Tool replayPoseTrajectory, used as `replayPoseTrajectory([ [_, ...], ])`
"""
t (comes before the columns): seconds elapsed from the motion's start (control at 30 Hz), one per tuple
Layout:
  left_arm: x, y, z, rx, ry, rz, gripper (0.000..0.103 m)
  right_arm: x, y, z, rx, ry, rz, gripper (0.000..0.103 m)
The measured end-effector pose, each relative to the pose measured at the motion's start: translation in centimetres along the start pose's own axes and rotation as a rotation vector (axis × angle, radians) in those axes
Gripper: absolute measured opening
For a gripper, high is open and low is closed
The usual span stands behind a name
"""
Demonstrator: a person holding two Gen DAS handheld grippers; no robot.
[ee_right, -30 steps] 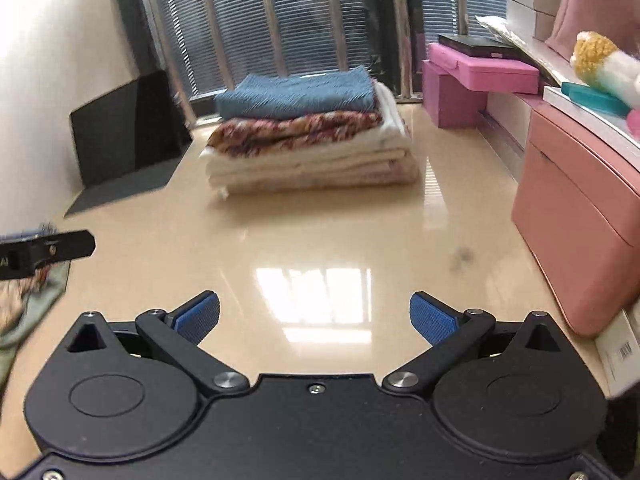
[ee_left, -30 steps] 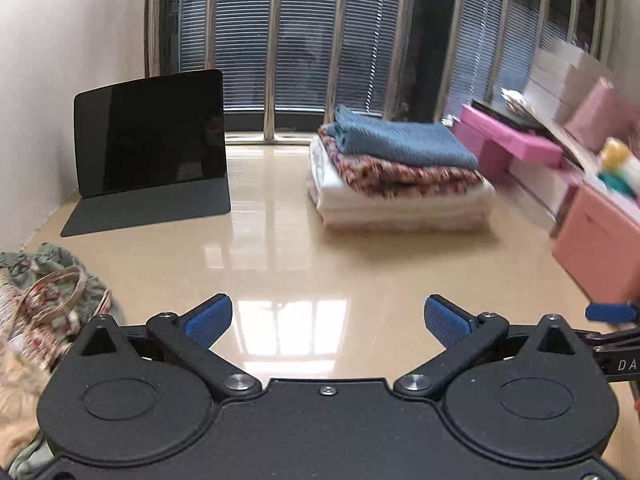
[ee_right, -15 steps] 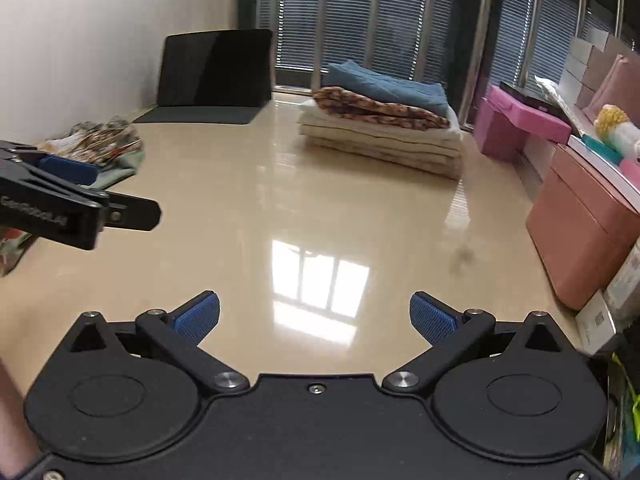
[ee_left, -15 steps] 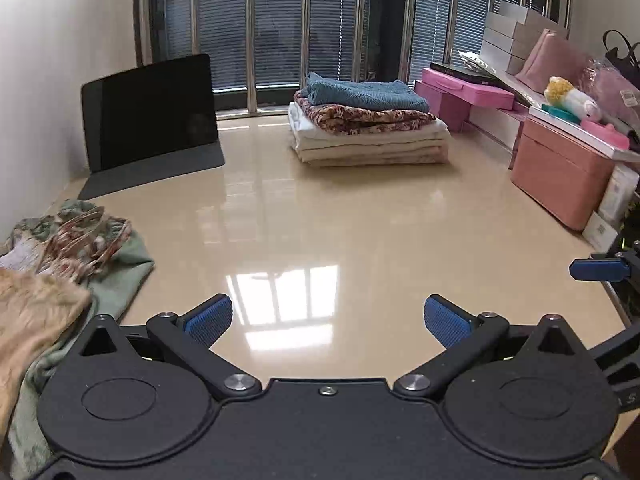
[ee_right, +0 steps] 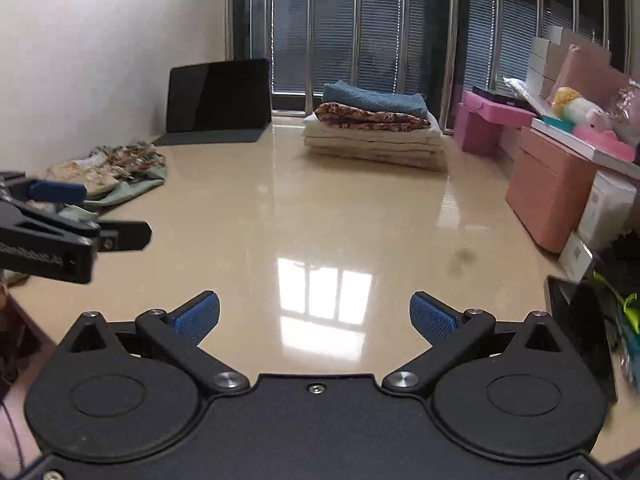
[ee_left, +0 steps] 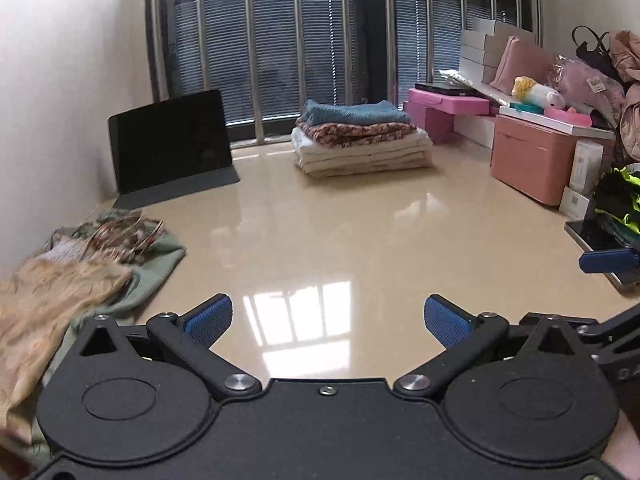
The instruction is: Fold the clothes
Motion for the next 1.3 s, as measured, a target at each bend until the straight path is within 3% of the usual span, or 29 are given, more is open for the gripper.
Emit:
replayPoseTrajectory([
  [0.3, 0.9, 3.4, 3.6, 0.006, 0.007, -0.022, 0.103, -1.6, 3.5, 3.0, 0.042, -0.056, -0.006, 0.103],
  [0.5, 0.8, 5.1, 5.1, 0.006, 0.062, -0.109, 0.103, -2.2, 4.7, 4.5, 0.047, -0.113, 0.001, 0.103],
  [0.73, 0.5, 5.6, 5.8, -0.014, 0.075, -0.146, 0.103, -2.3, 5.0, 5.2, 0.046, -0.177, -0.02, 0.103],
  [0.97, -0.2, 5.8, 6.0, -0.01, 0.131, -0.129, 0.103, -2.4, 4.3, 5.8, 0.004, -0.222, -0.066, 0.103],
  [1.3, -0.2, 5.5, 6.2, -0.016, 0.133, -0.113, 0.103, -2.9, 4.1, 5.7, -0.008, -0.203, -0.051, 0.103],
])
Point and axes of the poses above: each gripper's, at about its wrist camera, not at the fingertips, and y roughly against the way its jaws point, x to its right, z to its underside, the point moved 4 cm from there along -y, roughly the way its jaws point, and after that the axes turned 1 degree about y, right-handed, at the moved point
